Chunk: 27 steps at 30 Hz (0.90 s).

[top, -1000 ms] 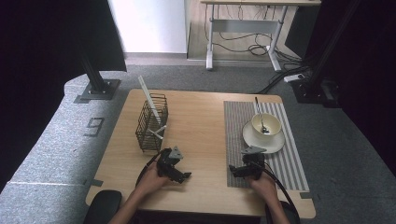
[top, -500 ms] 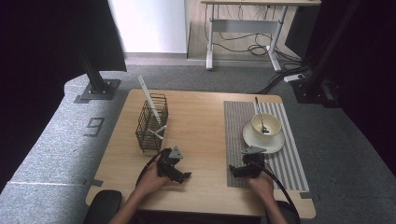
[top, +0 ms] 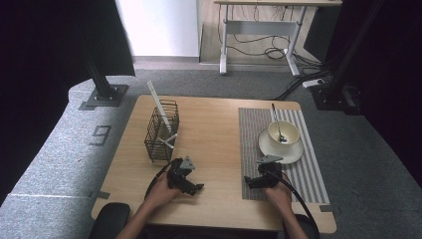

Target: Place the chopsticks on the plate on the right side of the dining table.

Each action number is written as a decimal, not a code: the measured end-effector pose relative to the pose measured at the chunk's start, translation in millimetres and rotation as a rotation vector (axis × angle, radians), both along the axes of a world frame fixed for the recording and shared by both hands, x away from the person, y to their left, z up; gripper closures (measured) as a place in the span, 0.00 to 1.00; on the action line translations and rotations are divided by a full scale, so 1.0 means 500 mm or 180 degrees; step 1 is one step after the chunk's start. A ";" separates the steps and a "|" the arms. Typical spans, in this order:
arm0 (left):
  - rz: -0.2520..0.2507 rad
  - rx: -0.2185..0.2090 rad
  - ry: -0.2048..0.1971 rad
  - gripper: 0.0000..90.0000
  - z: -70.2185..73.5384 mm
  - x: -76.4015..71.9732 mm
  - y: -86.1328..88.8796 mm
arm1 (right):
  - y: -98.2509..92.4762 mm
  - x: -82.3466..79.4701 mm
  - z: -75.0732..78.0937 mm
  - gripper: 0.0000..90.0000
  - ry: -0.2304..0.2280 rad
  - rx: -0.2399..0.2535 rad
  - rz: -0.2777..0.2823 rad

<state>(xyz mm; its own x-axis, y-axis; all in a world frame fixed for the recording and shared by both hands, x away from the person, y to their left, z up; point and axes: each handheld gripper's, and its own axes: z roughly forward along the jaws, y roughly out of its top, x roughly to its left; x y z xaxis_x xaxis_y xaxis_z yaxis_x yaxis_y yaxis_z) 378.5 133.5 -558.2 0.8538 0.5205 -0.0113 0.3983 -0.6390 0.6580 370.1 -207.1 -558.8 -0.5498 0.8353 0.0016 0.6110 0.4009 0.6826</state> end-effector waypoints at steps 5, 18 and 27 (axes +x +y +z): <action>0.0001 0.0000 0.0000 0.00 0.000 0.000 0.000 | 0.006 -0.003 0.013 0.00 -0.0043 -0.0108 0.0082; -0.0001 0.0001 0.0000 0.00 0.000 0.000 0.000 | 0.029 -0.003 0.039 0.00 -0.0062 0.0282 0.0253; -0.0002 0.0002 0.0000 0.00 0.000 0.000 0.000 | 0.050 0.004 0.062 0.00 0.0000 0.0402 0.0313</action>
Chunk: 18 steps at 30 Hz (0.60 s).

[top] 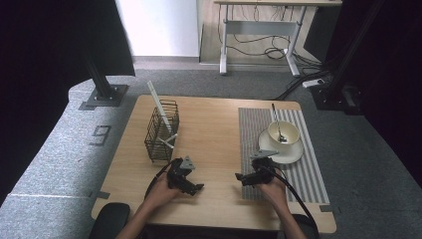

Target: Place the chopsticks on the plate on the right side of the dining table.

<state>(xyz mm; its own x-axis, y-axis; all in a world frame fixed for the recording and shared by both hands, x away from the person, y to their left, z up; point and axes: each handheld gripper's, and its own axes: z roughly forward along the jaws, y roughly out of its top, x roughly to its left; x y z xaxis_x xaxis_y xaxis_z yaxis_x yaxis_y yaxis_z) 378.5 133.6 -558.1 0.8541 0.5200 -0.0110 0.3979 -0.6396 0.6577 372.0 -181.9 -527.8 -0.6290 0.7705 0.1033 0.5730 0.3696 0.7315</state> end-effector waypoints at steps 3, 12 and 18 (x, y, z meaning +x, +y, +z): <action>0.0000 0.0000 -0.0001 0.00 0.000 0.000 0.000 | 0.007 0.001 0.012 0.00 -0.0038 -0.0001 0.0001; -0.0002 0.0001 -0.0001 0.00 0.000 0.000 0.000 | 0.025 0.014 0.044 0.04 -0.0019 0.0122 0.0009; -0.0001 0.0002 -0.0004 0.00 0.000 0.000 0.000 | 0.047 0.025 0.068 0.09 -0.0052 0.0076 0.0088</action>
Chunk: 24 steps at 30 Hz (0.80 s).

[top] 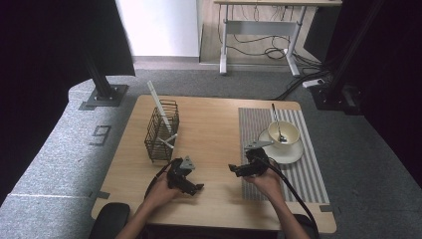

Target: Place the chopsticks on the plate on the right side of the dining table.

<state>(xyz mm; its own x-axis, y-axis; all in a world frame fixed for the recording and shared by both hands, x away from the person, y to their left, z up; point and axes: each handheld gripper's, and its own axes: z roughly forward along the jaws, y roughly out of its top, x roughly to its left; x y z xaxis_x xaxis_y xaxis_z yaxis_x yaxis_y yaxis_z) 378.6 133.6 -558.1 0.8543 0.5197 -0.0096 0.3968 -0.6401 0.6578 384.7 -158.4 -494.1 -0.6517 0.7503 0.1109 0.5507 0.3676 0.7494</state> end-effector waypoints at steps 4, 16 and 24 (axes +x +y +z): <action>0.0000 0.0000 0.0004 0.00 0.000 0.000 0.000 | 0.017 0.007 0.018 0.14 -0.0012 -0.0033 0.0037; 0.0001 -0.0001 0.0007 0.00 0.000 0.000 0.000 | 0.082 0.030 0.072 0.18 0.0041 0.0019 0.0354; 0.0006 -0.0007 0.0007 0.00 0.000 0.000 0.000 | 0.129 0.046 0.109 0.18 0.0030 -0.0010 0.0507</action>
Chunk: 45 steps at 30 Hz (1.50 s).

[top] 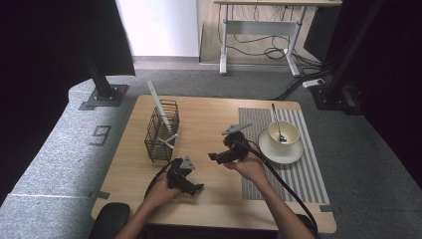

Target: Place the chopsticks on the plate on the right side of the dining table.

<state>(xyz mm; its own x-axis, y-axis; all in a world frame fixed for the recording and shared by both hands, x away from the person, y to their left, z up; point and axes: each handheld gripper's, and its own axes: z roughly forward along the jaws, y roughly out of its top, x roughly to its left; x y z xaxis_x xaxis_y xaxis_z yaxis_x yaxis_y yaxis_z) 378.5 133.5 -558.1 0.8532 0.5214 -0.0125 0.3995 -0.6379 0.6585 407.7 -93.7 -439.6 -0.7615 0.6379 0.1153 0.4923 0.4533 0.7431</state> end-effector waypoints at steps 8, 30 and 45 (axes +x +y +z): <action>-0.0001 0.0006 0.0002 0.00 0.000 0.000 0.000 | 0.050 0.017 0.041 0.24 -0.0054 -0.0023 0.0180; -0.0010 0.0004 0.0002 0.00 0.000 0.001 0.000 | 0.173 0.032 0.112 0.27 -0.0226 0.0053 0.0577; -0.0017 0.0007 0.0003 0.00 0.000 0.001 0.000 | 0.230 0.038 0.115 0.55 -0.0317 0.0057 0.0728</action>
